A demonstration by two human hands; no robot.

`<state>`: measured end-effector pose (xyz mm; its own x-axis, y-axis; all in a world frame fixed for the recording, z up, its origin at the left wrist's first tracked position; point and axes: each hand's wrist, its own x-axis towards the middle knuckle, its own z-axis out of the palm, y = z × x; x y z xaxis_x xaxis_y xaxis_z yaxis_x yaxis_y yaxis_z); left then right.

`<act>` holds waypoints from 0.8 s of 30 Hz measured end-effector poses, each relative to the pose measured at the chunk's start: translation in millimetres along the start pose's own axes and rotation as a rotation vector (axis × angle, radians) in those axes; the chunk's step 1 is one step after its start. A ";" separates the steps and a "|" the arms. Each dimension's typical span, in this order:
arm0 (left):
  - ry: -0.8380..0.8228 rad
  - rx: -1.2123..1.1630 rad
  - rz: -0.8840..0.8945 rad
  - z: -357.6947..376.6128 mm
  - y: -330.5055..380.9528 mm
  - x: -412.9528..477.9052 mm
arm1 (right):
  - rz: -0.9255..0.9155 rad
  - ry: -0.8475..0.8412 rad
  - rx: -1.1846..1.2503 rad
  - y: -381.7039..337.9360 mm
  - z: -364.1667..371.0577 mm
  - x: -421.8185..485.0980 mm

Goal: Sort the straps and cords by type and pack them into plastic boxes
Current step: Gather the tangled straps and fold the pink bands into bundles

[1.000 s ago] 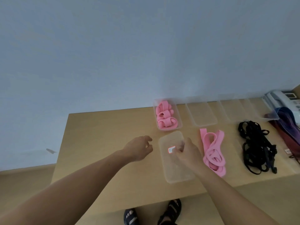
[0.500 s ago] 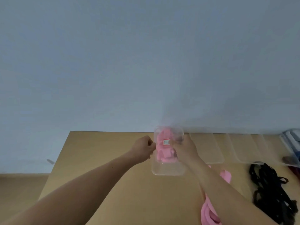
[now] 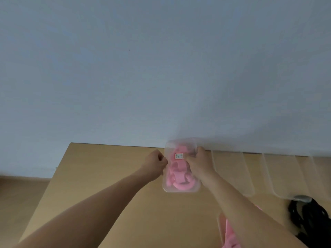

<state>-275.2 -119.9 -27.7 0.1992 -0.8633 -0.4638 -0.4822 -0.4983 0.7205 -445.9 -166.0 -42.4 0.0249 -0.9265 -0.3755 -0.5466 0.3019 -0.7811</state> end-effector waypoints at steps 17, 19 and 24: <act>0.003 0.055 0.015 1.2 3.5 5.9 | -0.052 0.235 -0.346 11.3 -14.0 -1.4; 0.105 0.288 0.109 3.9 5.9 5.8 | -0.076 0.237 -0.380 11.3 -14.3 0.1; 0.224 0.694 0.558 30.9 19.9 -1.8 | -0.076 0.213 -0.445 11.8 -13.6 2.0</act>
<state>-311.5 -125.8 -28.4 -0.0902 -0.9957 0.0213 -0.9480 0.0924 0.3045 -463.7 -167.4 -45.6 -0.0671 -0.9815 -0.1794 -0.8550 0.1493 -0.4967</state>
